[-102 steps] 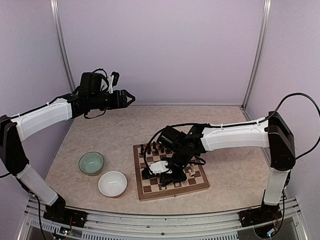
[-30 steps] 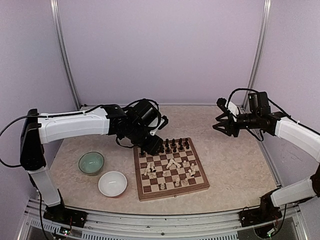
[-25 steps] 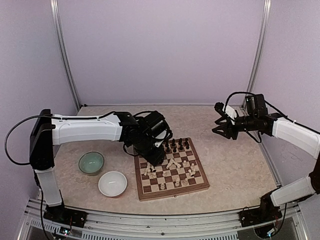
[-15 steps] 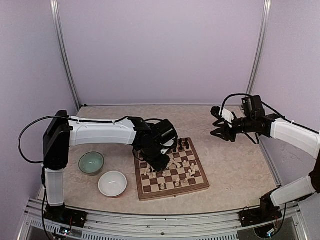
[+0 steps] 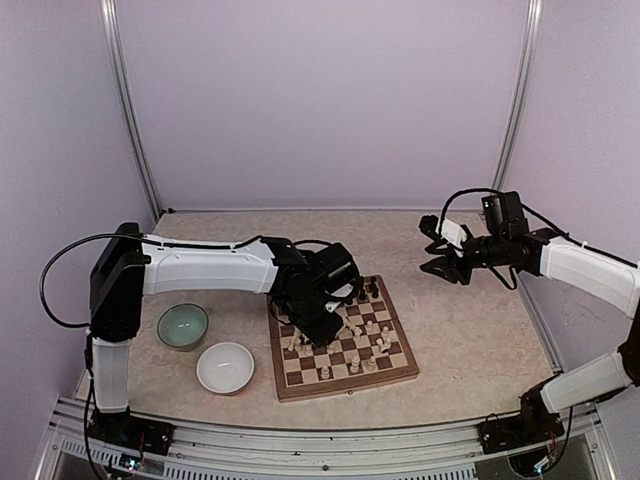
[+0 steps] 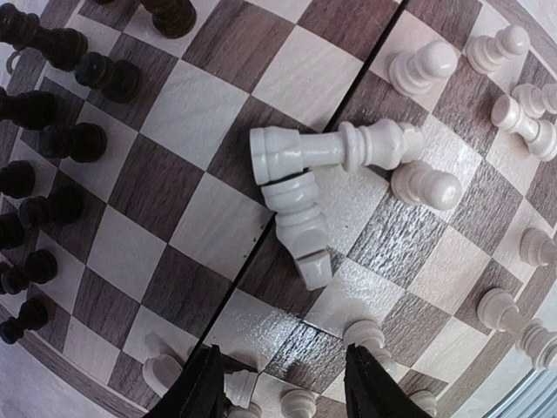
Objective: Set up the chess pieces on the board
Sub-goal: Pick up the pawn from the chessboard.
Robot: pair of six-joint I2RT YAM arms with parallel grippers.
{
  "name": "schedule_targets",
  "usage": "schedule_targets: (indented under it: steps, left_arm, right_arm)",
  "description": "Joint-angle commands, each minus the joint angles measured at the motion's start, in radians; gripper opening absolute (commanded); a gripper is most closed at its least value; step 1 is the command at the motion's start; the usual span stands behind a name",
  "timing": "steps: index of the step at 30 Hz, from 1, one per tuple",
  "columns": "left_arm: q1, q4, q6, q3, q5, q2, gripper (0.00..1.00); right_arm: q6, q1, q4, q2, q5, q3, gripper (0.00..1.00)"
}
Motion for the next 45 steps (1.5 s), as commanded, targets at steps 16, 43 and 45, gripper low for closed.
schedule_targets:
  steps: [16,43,45]
  left_arm:
    - [-0.044,0.052,-0.045,0.002,0.040,-0.031,0.44]
    - [-0.039,-0.002,-0.017,0.011,0.037,0.013,0.14]
    - [-0.036,-0.004,-0.020,0.014,0.027,-0.011,0.13]
  right_arm:
    - [-0.016,0.018,-0.008,0.021,0.016,-0.012,0.46]
    - [-0.021,0.020,-0.012,0.027,0.025,-0.013,0.47]
    - [-0.021,0.021,-0.012,0.026,0.023,-0.013,0.47]
